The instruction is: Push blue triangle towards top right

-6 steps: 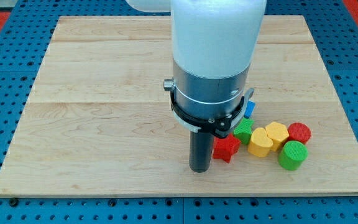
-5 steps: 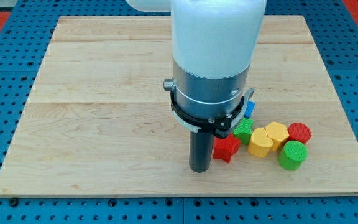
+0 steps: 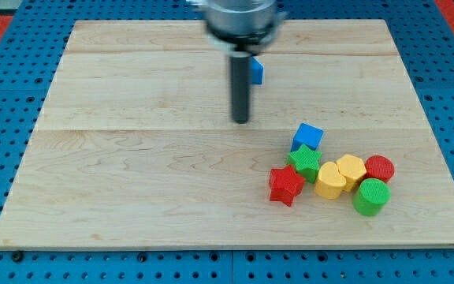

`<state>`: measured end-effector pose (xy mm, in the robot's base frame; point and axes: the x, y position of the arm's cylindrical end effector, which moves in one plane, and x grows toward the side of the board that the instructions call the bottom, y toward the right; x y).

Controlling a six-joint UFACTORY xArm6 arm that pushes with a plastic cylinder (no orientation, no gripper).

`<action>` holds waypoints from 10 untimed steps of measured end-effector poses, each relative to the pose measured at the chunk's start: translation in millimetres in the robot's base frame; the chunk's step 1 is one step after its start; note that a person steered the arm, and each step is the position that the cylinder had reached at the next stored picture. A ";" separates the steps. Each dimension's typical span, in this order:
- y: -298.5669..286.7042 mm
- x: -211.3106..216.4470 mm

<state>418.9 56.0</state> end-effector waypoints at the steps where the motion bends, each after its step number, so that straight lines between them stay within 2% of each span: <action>1: 26.6 -40.4; 2: 5.9 -76.7; 3: -11.6 -74.6; 4: -61.3 -74.4; 5: -52.9 -110.9; 6: 33.9 -134.9; 7: 73.0 -144.5; 8: -17.2 -136.5; 9: -52.9 -104.6; 10: 30.5 -92.2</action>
